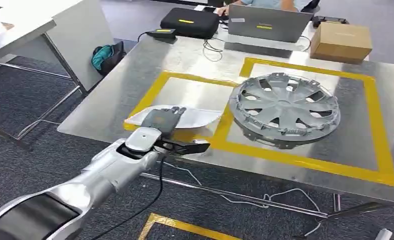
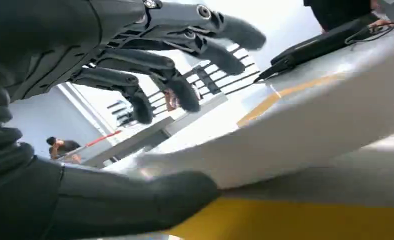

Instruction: Take the parts from the cabinet and place them on the table.

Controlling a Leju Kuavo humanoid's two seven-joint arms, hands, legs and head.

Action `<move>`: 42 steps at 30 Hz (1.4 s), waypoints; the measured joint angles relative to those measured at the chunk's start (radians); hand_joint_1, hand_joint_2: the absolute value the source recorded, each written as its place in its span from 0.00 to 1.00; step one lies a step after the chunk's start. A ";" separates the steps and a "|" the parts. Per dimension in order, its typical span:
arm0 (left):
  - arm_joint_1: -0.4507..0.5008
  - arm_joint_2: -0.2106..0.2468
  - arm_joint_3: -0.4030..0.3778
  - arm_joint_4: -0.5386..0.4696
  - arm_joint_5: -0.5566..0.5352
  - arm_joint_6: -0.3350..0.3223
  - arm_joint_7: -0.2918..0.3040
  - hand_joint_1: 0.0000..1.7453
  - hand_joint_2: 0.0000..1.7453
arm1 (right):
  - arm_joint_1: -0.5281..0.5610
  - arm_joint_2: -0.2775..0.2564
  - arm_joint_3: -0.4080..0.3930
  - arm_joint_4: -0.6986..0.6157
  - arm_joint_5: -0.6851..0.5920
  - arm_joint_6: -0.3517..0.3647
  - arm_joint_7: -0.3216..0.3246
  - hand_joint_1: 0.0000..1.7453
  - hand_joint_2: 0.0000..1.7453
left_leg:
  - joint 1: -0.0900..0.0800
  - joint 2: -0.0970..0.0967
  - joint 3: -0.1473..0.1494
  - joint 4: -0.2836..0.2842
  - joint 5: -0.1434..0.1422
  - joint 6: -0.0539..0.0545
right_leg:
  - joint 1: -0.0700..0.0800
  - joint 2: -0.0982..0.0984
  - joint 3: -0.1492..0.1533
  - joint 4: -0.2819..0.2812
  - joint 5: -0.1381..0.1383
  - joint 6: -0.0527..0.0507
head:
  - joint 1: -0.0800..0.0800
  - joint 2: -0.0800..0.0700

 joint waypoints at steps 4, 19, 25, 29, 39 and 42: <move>-0.004 0.000 0.000 0.013 0.003 0.000 0.000 0.00 1.00 | 0.000 0.000 0.000 0.000 0.000 0.000 0.003 0.00 0.00 | 0.000 0.000 0.000 0.000 0.000 0.000 | 0.000 0.000 0.000 0.000 0.000 0.000 | 0.000 0.000; 0.140 -0.024 0.104 -0.166 0.317 0.114 -0.341 0.00 0.00 | 0.005 0.008 -0.005 0.002 -0.045 -0.011 0.045 0.00 0.00 | 0.000 0.000 0.000 0.000 -0.001 0.000 | 0.000 0.000 0.000 0.000 0.000 0.000 | 0.000 0.000; 0.392 0.050 0.168 -0.590 0.472 0.063 -0.384 0.00 0.00 | 0.023 0.032 -0.039 0.002 -0.082 -0.020 0.071 0.00 0.00 | 0.000 0.000 -0.001 0.000 -0.004 0.002 | -0.001 0.000 -0.001 0.000 -0.003 0.000 | 0.000 0.000; 0.548 0.089 0.293 -0.800 0.514 0.030 -0.400 0.00 0.00 | 0.035 0.051 -0.054 0.001 -0.081 -0.016 0.090 0.00 0.00 | -0.003 0.000 -0.001 0.000 -0.005 0.003 | -0.003 0.000 0.000 0.000 -0.004 0.001 | 0.000 0.000; 0.786 0.097 0.632 -1.007 0.785 0.015 -0.586 0.00 0.00 | 0.041 0.079 -0.063 -0.003 -0.057 -0.005 0.078 0.00 0.00 | 0.000 0.018 0.007 -0.014 0.014 0.028 | -0.007 -0.072 -0.092 0.241 -0.169 0.018 | 0.012 0.000; 0.821 0.090 0.763 -1.000 0.871 0.024 -0.629 0.00 0.00 | 0.039 0.086 -0.069 -0.003 -0.054 -0.005 0.075 0.00 0.00 | 0.002 0.019 0.002 -0.013 0.019 0.021 | -0.009 -0.073 -0.077 0.281 -0.169 0.020 | 0.013 0.000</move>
